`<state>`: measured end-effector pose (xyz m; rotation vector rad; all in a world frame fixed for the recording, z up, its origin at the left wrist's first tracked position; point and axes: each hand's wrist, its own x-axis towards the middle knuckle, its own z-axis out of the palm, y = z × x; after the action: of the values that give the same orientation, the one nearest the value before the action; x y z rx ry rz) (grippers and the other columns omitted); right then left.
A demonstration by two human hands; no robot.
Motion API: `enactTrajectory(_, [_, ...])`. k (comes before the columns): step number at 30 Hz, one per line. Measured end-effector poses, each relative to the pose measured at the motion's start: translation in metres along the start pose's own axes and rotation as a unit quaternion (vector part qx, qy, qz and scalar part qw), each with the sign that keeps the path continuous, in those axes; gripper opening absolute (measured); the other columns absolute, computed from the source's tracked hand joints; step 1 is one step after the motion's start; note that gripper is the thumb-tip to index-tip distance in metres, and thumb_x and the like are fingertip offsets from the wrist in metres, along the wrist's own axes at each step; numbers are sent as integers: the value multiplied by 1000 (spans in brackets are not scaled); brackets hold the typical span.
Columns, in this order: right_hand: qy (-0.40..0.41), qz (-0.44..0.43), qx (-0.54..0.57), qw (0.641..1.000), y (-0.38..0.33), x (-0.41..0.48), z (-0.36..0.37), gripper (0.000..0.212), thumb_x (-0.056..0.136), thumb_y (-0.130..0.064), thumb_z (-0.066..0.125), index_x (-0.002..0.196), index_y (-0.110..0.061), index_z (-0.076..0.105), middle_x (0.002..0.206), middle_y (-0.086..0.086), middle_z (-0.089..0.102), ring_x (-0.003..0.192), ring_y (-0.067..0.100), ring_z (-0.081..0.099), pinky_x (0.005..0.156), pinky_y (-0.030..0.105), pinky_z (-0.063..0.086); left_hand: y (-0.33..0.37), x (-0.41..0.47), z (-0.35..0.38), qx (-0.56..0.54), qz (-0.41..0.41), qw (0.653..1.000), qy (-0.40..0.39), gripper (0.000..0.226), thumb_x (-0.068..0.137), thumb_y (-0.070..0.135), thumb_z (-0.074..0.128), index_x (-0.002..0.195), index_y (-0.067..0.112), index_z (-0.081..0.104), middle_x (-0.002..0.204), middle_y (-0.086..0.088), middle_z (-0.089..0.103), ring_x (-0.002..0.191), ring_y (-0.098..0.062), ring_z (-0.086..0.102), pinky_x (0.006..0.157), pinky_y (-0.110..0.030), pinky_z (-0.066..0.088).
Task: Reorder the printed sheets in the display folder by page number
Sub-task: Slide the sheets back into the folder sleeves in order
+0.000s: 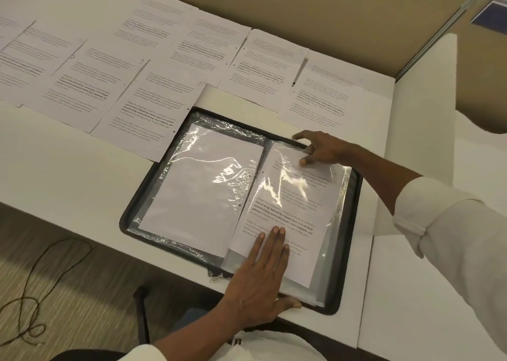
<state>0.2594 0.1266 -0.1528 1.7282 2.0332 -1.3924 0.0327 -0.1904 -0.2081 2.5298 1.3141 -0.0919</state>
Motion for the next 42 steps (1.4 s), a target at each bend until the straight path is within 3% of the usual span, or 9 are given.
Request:
enactTrajectory(7, [34, 15, -33, 999, 9, -9, -1, 96, 67, -23, 100, 147, -27, 48, 101, -6, 66, 100, 18, 65, 89, 32, 48, -1, 2, 4, 22, 12, 1000, 13, 107, 97, 84, 31, 165, 2, 23, 175, -22, 3, 162, -40, 8, 125, -59, 24])
enactTrajectory(15, [33, 33, 26, 999, 4, -13, 5, 93, 69, -38, 97, 146, -29, 46, 118, 0, 70, 107, 19, 66, 96, 38, 51, -4, 8, 7, 34, 56, 998, 9, 105, 99, 81, 33, 166, 3, 17, 175, -22, -2, 162, -40, 3, 126, -57, 24])
enactTrajectory(18, [72, 36, 53, 995, 2, -13, 4, 70, 72, -43, 95, 126, -23, 54, 96, 0, 77, 93, 17, 70, 85, 35, 52, -9, 7, 5, 36, 61, 997, 19, 106, 98, 82, 35, 167, 4, 15, 175, -21, -5, 162, -39, 1, 126, -56, 20])
enactTrajectory(21, [123, 32, 80, 989, -2, -14, -6, 32, 92, -41, 79, 107, -14, 71, 101, 6, 75, 95, 25, 71, 78, 34, 53, -18, 5, 5, 40, 50, 997, 30, 107, 96, 82, 37, 167, 5, 17, 176, -19, 0, 163, -38, 2, 125, -54, 18])
enactTrajectory(26, [-5, 48, 85, 995, 5, -12, -27, 19, 105, -13, 62, 104, -11, 81, 110, 19, 76, 97, 31, 68, 93, 46, 59, -23, -1, 10, 30, 58, 998, 14, 104, 98, 81, 33, 167, 5, 14, 175, -19, -7, 162, -39, 1, 126, -57, 19])
enactTrajectory(29, [-49, 54, 87, 994, 2, -7, -37, 14, 95, -10, 76, 109, -8, 78, 107, 13, 78, 98, 30, 69, 96, 49, 59, -23, -3, 10, 39, 49, 998, 13, 103, 99, 81, 32, 166, 5, 18, 175, -21, -4, 162, -39, 1, 126, -57, 18])
enactTrajectory(33, [-53, 79, 90, 991, -6, 2, -41, 60, 69, -7, 97, 120, -9, 66, 93, 16, 71, 89, 32, 69, 94, 54, 59, -18, -3, 6, 39, 31, 999, 19, 101, 99, 81, 30, 165, 5, 23, 175, -21, -2, 163, -38, -2, 126, -56, 15])
enactTrajectory(39, [-117, 59, -57, 990, -4, 7, -33, 57, 58, -27, 104, 105, -10, 77, 101, 8, 81, 95, 29, 78, 89, 47, 64, 0, -7, 7, 40, -20, 999, 28, 103, 98, 83, 33, 163, 3, 29, 175, -22, 3, 163, -38, 0, 132, -53, 6])
enactTrajectory(42, [-139, 39, -118, 982, -1, 3, -30, 50, 56, -28, 104, 99, -16, 81, 95, -1, 81, 92, 21, 78, 79, 34, 65, 10, -9, 7, 38, -50, 998, 22, 104, 97, 84, 33, 163, 3, 32, 174, -23, 8, 162, -40, 9, 128, -55, 18])
